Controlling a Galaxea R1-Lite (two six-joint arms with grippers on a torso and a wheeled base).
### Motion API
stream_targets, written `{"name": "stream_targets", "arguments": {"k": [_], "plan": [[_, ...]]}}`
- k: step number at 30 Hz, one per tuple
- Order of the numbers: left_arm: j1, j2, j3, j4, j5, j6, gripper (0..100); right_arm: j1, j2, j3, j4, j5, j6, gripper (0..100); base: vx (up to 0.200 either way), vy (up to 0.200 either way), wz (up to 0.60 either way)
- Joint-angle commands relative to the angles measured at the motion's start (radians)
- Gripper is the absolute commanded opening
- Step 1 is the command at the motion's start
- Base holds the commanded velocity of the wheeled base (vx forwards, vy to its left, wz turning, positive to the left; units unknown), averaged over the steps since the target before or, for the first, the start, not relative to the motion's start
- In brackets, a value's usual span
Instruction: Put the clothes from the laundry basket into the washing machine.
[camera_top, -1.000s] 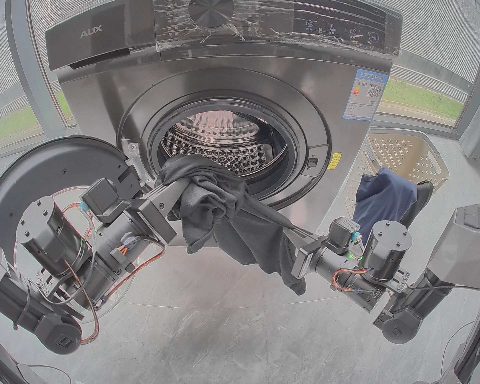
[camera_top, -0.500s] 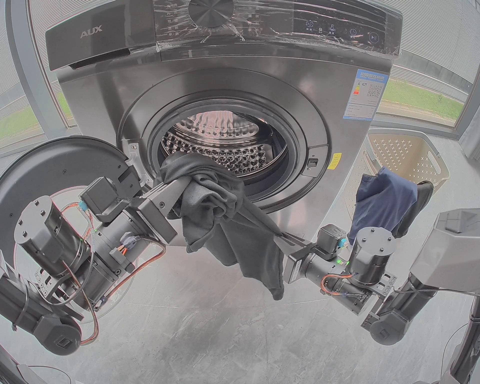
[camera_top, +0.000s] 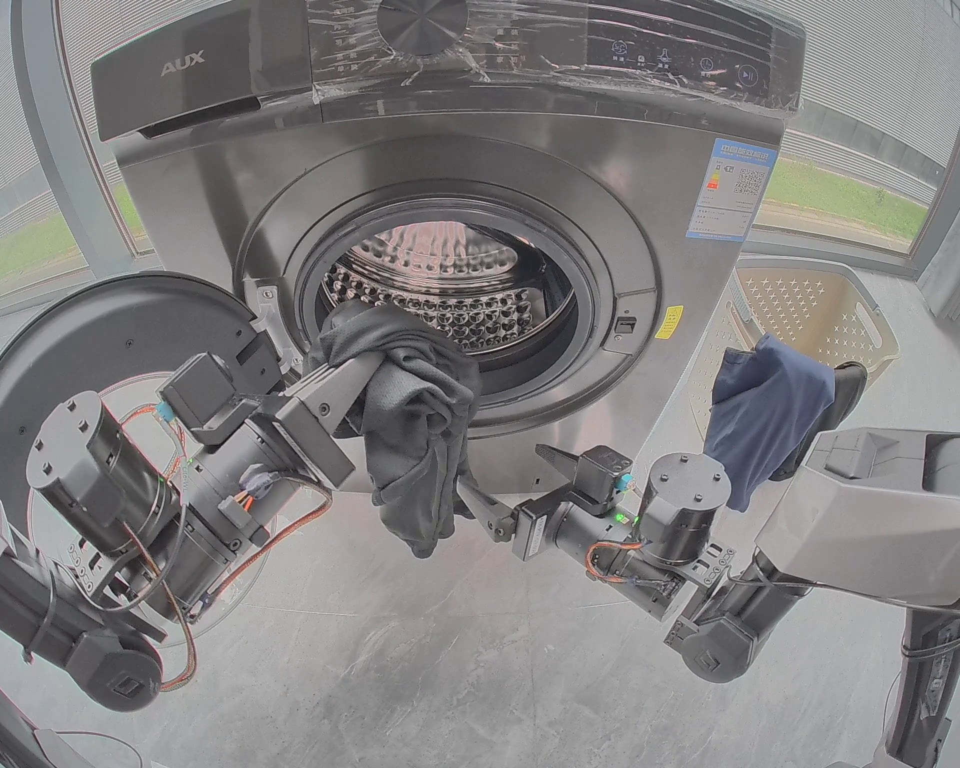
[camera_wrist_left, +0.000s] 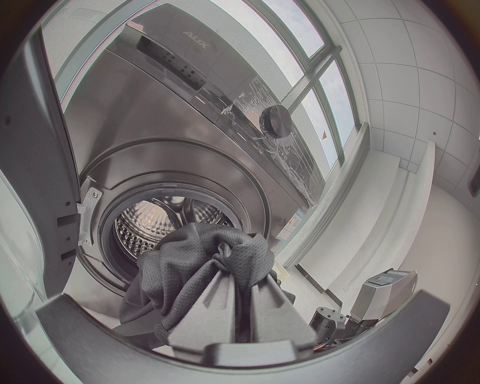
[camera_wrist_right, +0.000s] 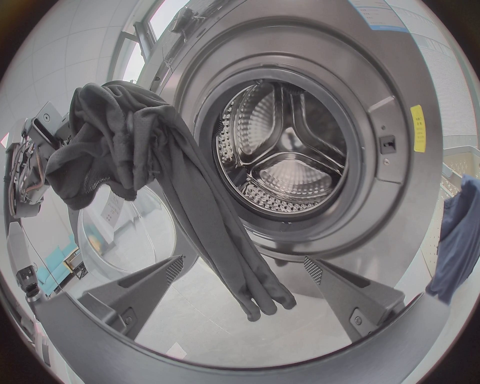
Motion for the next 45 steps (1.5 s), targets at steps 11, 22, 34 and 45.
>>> {"name": "stream_targets", "arguments": {"k": [11, 22, 34, 45], "plan": [[0.0, 0.0, 0.0, 0.0, 0.0, 0.0, 0, 0.017, 0.082, -0.239, 0.055, 0.009, -0.024, 100, 0.0, 0.0, 0.0], [0.0, 0.008, 0.0, 0.0, 0.003, 0.0, 0, 0.025, 0.107, -0.313, 0.04, 0.003, -0.025, 0, 0.0, 0.0, 0.0], [0.015, 0.02, -0.011, 0.0, 0.006, -0.003, 0, 0.017, -0.167, 0.003, 0.048, -0.003, -0.025, 0, 0.0, 0.0, 0.0], [0.063, 0.025, -0.02, 0.017, 0.005, -0.043, 100, 0.042, -0.263, 0.149, 0.038, -0.001, -0.018, 0, 0.0, 0.0, 0.0]]}}
